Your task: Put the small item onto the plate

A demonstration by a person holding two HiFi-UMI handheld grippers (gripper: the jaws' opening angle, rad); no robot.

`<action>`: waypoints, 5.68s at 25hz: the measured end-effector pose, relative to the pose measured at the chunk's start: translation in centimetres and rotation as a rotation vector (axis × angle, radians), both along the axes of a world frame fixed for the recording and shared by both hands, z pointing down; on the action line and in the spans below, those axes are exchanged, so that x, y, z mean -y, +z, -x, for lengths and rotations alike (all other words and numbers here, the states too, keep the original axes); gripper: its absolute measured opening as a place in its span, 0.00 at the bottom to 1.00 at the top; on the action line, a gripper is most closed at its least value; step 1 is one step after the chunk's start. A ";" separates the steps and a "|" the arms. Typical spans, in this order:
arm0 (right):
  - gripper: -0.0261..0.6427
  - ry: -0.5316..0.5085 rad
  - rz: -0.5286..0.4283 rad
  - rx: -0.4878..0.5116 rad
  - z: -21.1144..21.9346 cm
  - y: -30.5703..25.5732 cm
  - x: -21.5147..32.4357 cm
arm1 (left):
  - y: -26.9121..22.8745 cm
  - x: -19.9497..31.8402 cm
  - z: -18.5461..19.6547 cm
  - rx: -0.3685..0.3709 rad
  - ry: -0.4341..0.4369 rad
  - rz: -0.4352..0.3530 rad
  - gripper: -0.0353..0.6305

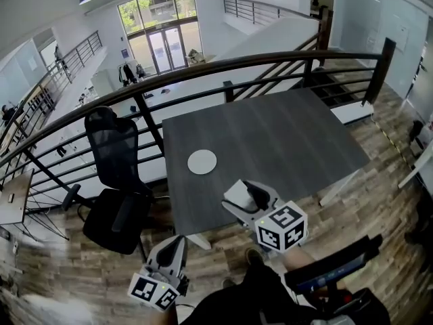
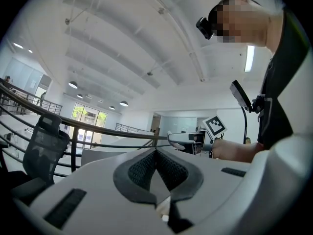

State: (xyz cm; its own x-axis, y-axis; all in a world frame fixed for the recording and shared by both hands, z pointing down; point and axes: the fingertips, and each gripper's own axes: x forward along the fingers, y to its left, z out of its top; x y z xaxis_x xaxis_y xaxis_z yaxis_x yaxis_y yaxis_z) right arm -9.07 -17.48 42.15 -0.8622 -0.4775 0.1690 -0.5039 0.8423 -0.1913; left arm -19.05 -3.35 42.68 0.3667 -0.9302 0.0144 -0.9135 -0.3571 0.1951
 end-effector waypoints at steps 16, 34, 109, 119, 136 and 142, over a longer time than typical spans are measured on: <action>0.53 -0.148 0.009 0.023 5.7 -0.4 12.7 | -3.1 11.2 2.0 -0.003 -0.112 -0.044 0.06; 0.53 -0.267 0.027 0.048 10.3 -1.1 24.1 | -4.0 19.8 3.8 0.089 -0.276 -0.001 0.06; 0.53 -0.432 0.064 -0.709 21.0 33.7 34.0 | -1.6 20.1 5.6 0.055 -0.653 0.260 0.06; 0.53 -0.464 0.097 -0.712 21.6 34.2 33.9 | -1.9 19.6 5.4 0.079 -0.642 0.257 0.06; 0.59 -0.466 0.098 -0.510 21.2 27.3 32.3 | -1.5 19.7 4.4 0.100 -0.562 0.210 0.06; 0.46 -0.408 0.032 -0.456 19.8 22.8 31.1 | -1.6 18.4 4.6 0.083 -0.495 0.156 0.06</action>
State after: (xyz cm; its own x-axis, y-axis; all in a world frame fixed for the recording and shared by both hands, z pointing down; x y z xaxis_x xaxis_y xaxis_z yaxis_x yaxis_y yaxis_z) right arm -28.88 -48.55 64.92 -0.8120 -0.1124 0.5727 -0.1790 0.9820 -0.0611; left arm -23.68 -21.74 41.07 -0.1241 -0.9763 0.1771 -0.9802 0.1484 0.1310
